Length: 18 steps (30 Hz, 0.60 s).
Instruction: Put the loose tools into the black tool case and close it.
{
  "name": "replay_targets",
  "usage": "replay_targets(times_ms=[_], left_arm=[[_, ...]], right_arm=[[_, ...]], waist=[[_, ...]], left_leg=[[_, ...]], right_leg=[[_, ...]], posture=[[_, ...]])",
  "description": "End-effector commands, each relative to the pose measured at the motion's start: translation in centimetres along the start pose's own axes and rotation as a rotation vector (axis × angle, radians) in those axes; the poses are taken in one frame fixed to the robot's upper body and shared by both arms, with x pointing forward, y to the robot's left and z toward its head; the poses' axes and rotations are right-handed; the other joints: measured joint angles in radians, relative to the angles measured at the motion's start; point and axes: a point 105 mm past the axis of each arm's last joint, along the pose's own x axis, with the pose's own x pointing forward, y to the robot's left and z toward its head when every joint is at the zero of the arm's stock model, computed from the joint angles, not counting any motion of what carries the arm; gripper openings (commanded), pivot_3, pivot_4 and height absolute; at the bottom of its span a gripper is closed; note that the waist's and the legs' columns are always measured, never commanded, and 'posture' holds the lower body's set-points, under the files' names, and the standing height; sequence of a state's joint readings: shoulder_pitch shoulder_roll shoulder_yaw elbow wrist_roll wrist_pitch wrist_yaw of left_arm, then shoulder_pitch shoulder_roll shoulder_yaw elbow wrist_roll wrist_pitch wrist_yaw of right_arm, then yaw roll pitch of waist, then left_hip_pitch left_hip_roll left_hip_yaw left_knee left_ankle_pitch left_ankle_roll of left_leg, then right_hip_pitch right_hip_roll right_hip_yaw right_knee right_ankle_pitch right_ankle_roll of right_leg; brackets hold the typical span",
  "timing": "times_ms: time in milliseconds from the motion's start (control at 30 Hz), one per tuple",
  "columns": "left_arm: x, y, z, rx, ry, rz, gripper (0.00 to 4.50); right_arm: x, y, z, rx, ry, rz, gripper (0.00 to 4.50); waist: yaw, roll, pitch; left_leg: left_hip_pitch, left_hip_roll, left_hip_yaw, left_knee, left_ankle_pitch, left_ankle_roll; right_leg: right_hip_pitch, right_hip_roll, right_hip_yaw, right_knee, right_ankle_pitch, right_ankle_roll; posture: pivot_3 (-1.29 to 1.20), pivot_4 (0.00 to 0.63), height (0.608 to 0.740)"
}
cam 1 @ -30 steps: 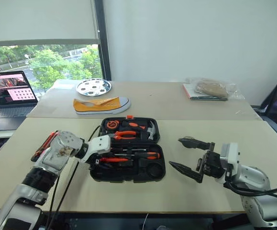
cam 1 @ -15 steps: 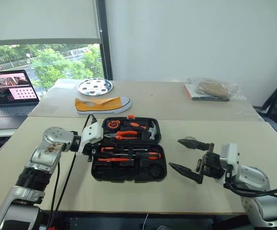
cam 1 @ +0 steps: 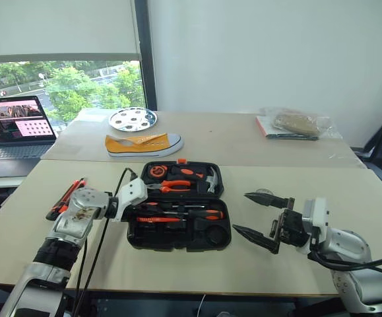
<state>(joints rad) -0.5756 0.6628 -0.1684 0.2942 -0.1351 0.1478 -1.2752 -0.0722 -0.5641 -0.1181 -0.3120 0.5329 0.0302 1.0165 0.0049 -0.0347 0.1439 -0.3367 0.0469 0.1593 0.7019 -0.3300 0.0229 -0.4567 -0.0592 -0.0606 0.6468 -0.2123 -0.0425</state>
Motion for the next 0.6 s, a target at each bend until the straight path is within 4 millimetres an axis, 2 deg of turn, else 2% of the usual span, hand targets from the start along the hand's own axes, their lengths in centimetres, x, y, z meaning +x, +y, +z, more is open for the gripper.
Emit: replay_targets(times_ms=[33,600], left_arm=[[0.1,-0.5,-0.6,0.002,0.027,-0.025,0.08],[0.6,-1.7,-1.1,0.062,0.004,-0.023,0.08]], right_arm=[[0.1,-0.1,0.7,-0.024,-0.024,-0.011,4.5],[0.3,-0.1,0.5,-0.016,-0.027,-0.017,4.5]], waist=[[-0.001,0.0,0.0],[-0.005,0.0,0.0]], left_leg=[[0.0,0.0,0.0,0.0,0.0,0.0],[0.001,0.0,0.0,0.0,0.0,0.0]], right_leg=[[0.0,0.0,0.0,0.0,0.0,0.0],[0.0,0.0,0.0,0.0,0.0,0.0]], posture=[[0.0,0.15,0.74],[0.0,0.15,0.74]])
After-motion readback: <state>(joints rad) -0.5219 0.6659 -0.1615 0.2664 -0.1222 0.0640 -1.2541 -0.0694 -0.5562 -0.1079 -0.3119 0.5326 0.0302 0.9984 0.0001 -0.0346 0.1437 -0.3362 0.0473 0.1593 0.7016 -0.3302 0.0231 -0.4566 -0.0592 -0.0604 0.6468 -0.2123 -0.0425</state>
